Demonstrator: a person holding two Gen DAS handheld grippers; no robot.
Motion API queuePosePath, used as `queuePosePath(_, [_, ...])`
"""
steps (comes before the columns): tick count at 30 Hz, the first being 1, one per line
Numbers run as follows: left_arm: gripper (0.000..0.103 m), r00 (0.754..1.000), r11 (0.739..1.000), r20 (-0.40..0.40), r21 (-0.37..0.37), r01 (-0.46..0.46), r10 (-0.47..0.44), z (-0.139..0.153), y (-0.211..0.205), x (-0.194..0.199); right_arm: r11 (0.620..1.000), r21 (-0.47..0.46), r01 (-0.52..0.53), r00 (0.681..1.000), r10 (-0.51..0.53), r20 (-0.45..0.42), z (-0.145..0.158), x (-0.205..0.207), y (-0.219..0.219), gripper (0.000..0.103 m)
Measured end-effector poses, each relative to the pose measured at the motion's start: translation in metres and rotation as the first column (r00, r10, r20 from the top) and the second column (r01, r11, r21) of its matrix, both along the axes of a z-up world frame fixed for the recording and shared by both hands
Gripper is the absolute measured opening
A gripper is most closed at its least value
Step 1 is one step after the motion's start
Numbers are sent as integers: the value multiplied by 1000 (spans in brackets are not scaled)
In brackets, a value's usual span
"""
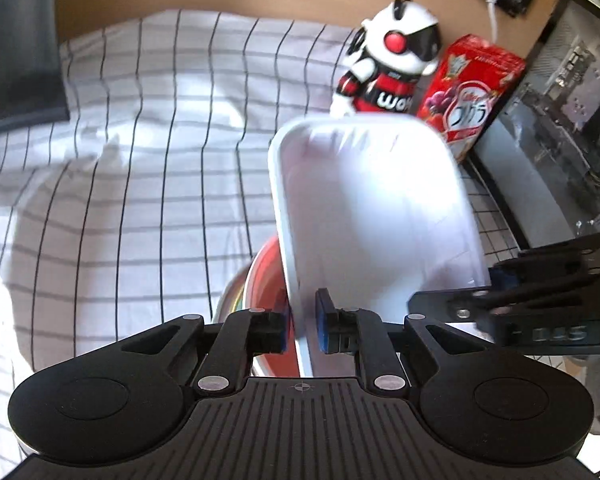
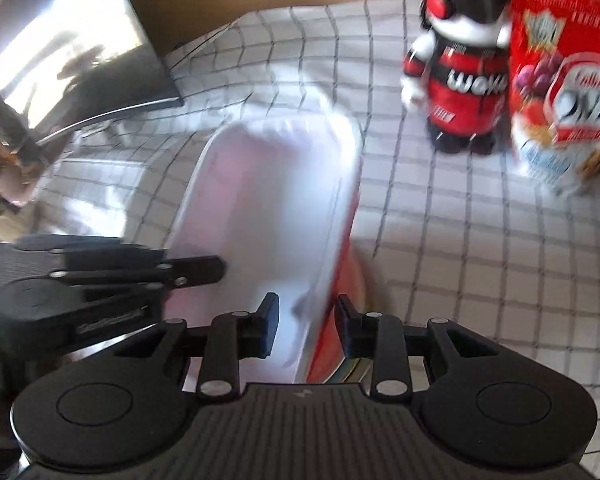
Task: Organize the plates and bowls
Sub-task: 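Lift the white tray with both grippers and turn it on edge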
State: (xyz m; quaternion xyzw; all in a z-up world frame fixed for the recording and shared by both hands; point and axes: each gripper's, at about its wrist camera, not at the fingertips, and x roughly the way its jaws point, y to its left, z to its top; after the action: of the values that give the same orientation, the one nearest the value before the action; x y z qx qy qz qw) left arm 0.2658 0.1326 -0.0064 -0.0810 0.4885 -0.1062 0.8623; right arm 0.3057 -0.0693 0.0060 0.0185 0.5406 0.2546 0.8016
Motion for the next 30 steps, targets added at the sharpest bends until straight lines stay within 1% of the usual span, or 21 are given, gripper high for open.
queuePosePath(2, [15,1000,1000,-6,2,-14,14,-2,4,2,1000,28,-10,1000,9,13,3,0,-4,32])
queuePosePath(3, [15,1000,1000,-4,6,-21,21,-2,7,1,999,37,-6,999,5,34,8,0,-7,33])
queuePosePath(5, [15,999,999,-1,1,-35,35,-1,10,1,998,58,20,998,-23,62,14,3,-13,36])
queuePosePath(6, [15,999,999,-1,-5,-39,39,-1,10,1,996,76,40,997,-45,64,15,8,-15,39])
queuePosePath(7, [15,999,999,-1,-12,-43,43,-2,11,2,994,90,57,996,-63,61,14,12,-15,40])
queuePosePath(8, [15,999,999,-6,-22,-47,47,-3,11,4,992,103,73,996,-78,53,11,17,-14,41])
queuePosePath(9, [12,999,998,-9,-33,-50,49,-4,10,6,990,112,85,995,-90,39,6,22,-12,44])
queuePosePath(10, [13,999,998,-5,-37,-52,52,-3,10,9,988,117,102,994,-106,26,2,28,-9,44])
queuePosePath(11, [13,998,998,1,-22,-58,58,1,9,12,986,122,113,993,-117,25,0,30,-7,44])
queuePosePath(13, [15,997,998,47,12,-63,63,12,7,13,981,143,129,990,-136,37,4,35,-3,45])
queuePosePath(14, [15,996,998,72,19,-62,61,18,7,12,977,166,131,988,-142,58,10,34,-3,45])
queuePosePath(16, [15,992,998,117,21,-58,56,28,10,7,971,209,113,985,-138,108,21,32,-5,46])
queuePosePath(17, [15,991,998,124,20,-57,54,30,10,6,968,227,102,983,-133,127,24,31,-6,46])
queuePosePath(19, [15,992,998,119,26,-53,50,27,10,4,962,257,89,984,-126,128,23,28,-11,46])
queuePosePath(21, [15,996,999,88,38,-37,34,17,8,3,959,269,90,989,-119,91,13,26,-15,45])
queuePosePath(24, [15,1000,1000,10,7,-12,12,-1,8,5,963,249,101,992,-118,55,-3,24,-16,45])
queuePosePath(25, [15,1000,1000,-3,-3,-12,12,-4,9,5,963,249,105,992,-119,44,-7,23,-17,45])
queuePosePath(27, [15,1000,1000,-1,-9,-22,22,-4,12,5,959,260,114,991,-127,33,-9,24,-20,45])
queuePosePath(29, [15,1000,999,9,-30,-27,28,-1,17,6,955,273,119,990,-135,42,-5,24,-22,46])
queuePosePath(30, [15,999,999,20,-35,-32,32,2,18,7,951,281,125,988,-144,48,-3,26,-23,48])
